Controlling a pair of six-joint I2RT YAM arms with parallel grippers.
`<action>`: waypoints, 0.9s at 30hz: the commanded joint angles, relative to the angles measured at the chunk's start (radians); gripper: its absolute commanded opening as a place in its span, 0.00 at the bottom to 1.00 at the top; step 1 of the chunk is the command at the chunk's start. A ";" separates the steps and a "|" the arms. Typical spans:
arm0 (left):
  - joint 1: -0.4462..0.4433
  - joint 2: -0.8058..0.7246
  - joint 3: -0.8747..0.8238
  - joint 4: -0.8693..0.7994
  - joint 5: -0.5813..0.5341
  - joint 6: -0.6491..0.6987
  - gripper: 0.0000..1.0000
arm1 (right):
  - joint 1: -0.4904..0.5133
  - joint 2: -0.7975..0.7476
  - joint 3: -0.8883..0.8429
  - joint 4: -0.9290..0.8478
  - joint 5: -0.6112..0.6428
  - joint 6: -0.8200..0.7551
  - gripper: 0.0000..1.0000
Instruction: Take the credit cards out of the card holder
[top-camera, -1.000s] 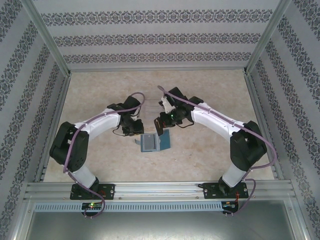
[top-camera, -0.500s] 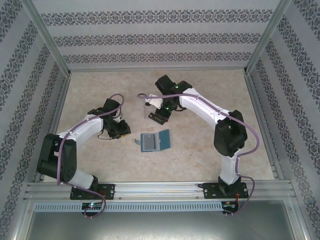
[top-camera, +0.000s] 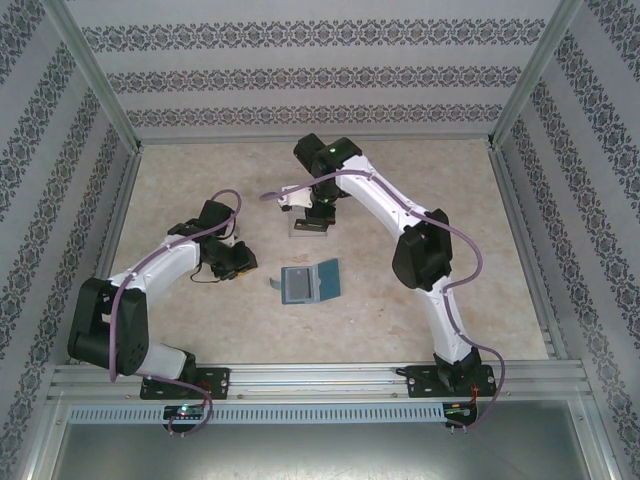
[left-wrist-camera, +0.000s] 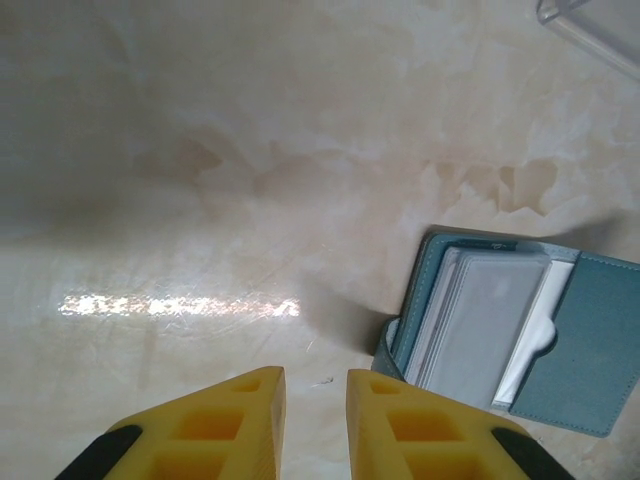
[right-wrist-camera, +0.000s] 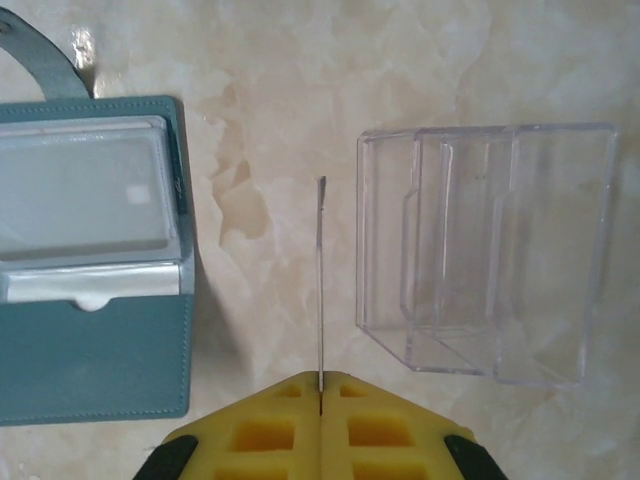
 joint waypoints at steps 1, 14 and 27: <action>0.014 -0.023 -0.013 0.006 -0.006 -0.010 0.23 | -0.014 0.061 0.109 -0.116 0.027 -0.072 0.00; 0.025 0.013 -0.008 0.014 -0.011 0.008 0.23 | -0.027 0.203 0.288 -0.100 0.064 -0.097 0.00; 0.035 0.022 -0.013 0.014 -0.005 0.014 0.24 | -0.017 0.276 0.348 -0.066 0.048 -0.061 0.00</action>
